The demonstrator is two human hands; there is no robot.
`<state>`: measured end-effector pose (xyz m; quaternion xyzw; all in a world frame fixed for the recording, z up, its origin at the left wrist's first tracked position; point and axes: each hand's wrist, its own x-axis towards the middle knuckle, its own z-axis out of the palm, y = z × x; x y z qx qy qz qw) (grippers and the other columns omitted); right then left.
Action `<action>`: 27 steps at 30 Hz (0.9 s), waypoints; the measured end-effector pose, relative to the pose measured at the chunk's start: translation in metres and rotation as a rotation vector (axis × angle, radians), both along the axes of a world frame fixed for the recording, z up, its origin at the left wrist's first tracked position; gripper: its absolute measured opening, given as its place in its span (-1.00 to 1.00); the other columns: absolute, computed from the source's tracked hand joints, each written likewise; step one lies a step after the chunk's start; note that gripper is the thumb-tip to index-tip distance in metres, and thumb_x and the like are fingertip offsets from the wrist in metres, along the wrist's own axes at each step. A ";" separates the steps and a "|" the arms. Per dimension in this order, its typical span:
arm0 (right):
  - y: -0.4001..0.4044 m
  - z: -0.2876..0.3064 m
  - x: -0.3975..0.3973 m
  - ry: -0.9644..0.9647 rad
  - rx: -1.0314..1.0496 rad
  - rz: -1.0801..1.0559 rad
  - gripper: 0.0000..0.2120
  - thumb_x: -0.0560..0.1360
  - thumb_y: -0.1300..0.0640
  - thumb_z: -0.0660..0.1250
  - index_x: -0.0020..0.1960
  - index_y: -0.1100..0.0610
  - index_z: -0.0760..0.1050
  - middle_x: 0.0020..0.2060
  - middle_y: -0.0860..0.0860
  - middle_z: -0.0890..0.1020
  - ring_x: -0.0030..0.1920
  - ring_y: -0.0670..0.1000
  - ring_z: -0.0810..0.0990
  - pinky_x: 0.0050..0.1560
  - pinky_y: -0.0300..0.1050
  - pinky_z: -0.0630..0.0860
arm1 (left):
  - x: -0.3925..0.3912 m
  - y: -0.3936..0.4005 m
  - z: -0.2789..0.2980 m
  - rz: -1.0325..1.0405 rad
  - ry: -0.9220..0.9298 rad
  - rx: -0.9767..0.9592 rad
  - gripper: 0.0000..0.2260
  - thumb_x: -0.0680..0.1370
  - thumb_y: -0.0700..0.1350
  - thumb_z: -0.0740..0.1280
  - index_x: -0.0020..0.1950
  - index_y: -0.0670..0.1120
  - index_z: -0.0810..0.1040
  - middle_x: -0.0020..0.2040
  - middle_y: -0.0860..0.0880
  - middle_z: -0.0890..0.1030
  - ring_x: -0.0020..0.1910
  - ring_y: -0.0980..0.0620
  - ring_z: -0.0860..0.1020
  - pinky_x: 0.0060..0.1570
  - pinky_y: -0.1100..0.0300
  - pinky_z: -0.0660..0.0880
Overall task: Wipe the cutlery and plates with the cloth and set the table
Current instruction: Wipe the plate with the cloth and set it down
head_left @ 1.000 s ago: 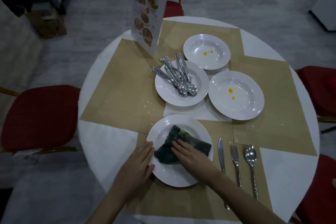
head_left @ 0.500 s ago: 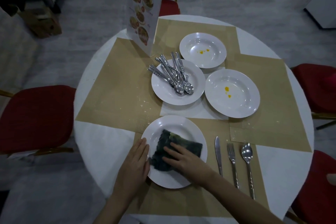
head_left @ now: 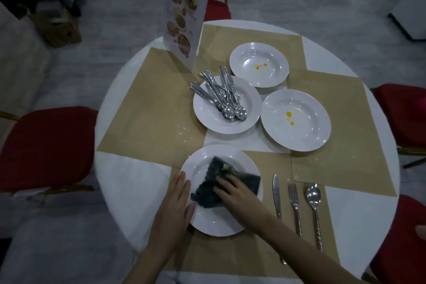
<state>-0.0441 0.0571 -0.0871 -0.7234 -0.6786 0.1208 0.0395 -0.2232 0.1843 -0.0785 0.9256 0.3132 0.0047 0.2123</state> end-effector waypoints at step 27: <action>-0.010 0.010 0.014 -0.088 -0.060 -0.122 -0.46 0.27 0.16 0.58 0.24 0.06 0.55 0.04 0.11 0.59 0.00 0.13 0.60 -0.04 0.01 0.60 | 0.001 0.001 0.006 0.637 -0.277 -0.420 -0.93 0.53 -0.16 0.38 -0.01 -0.11 0.55 -0.09 0.01 0.57 -0.11 -0.04 0.58 -0.18 0.25 0.47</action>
